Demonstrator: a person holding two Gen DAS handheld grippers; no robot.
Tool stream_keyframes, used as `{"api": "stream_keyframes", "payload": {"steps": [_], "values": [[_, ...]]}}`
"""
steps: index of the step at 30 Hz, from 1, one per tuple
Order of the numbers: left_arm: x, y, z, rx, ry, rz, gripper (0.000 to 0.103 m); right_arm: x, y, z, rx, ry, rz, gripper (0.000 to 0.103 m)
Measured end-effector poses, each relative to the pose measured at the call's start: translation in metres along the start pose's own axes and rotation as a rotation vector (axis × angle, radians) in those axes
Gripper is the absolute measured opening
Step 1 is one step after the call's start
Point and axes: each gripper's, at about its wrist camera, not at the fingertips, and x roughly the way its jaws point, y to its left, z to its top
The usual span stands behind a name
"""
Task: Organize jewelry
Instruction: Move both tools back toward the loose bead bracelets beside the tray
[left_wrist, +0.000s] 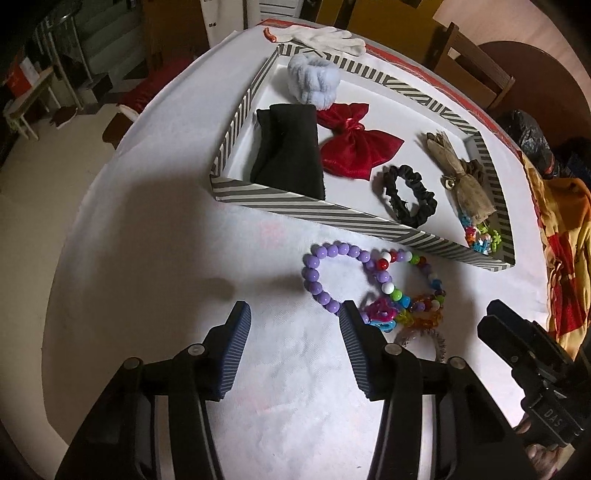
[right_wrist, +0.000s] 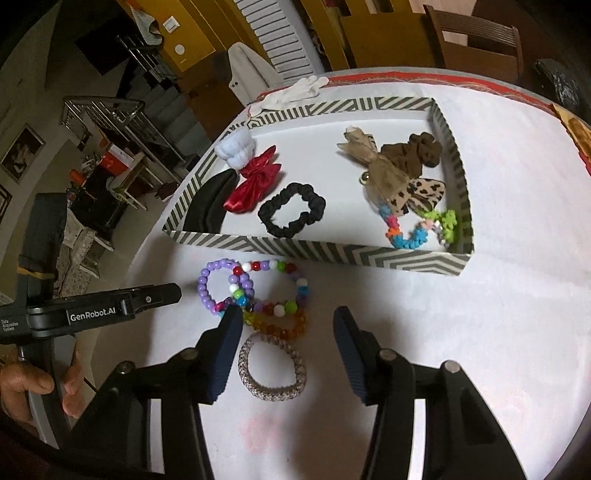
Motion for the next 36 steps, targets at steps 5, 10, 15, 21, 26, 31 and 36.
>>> {"api": "stream_keyframes", "payload": {"steps": [5,10,15,21,26,31,36], "values": [[0.000,-0.003,0.001,0.004,-0.003,0.009,0.063,0.001,-0.001,0.001,0.004,0.006,0.005,0.054],[-0.001,-0.008,0.000,0.018,-0.012,0.023,0.063,0.001,-0.001,0.001,0.003,0.008,0.007,0.054],[-0.004,-0.012,-0.001,0.037,-0.032,0.060,0.063,0.000,-0.001,0.000,0.007,0.010,0.009,0.054],[-0.006,-0.016,-0.005,0.056,-0.056,0.117,0.063,-0.002,-0.003,-0.003,0.012,0.015,0.012,0.054],[-0.011,-0.024,-0.012,0.101,-0.109,0.262,0.063,-0.006,-0.004,-0.006,0.010,0.025,0.012,0.054],[-0.015,-0.033,-0.018,0.119,-0.172,0.323,0.063,-0.013,-0.008,-0.009,0.009,0.051,-0.009,0.054],[-0.020,-0.048,-0.022,0.163,-0.260,0.445,0.063,-0.021,-0.011,-0.009,-0.010,0.083,-0.049,0.054]]}}
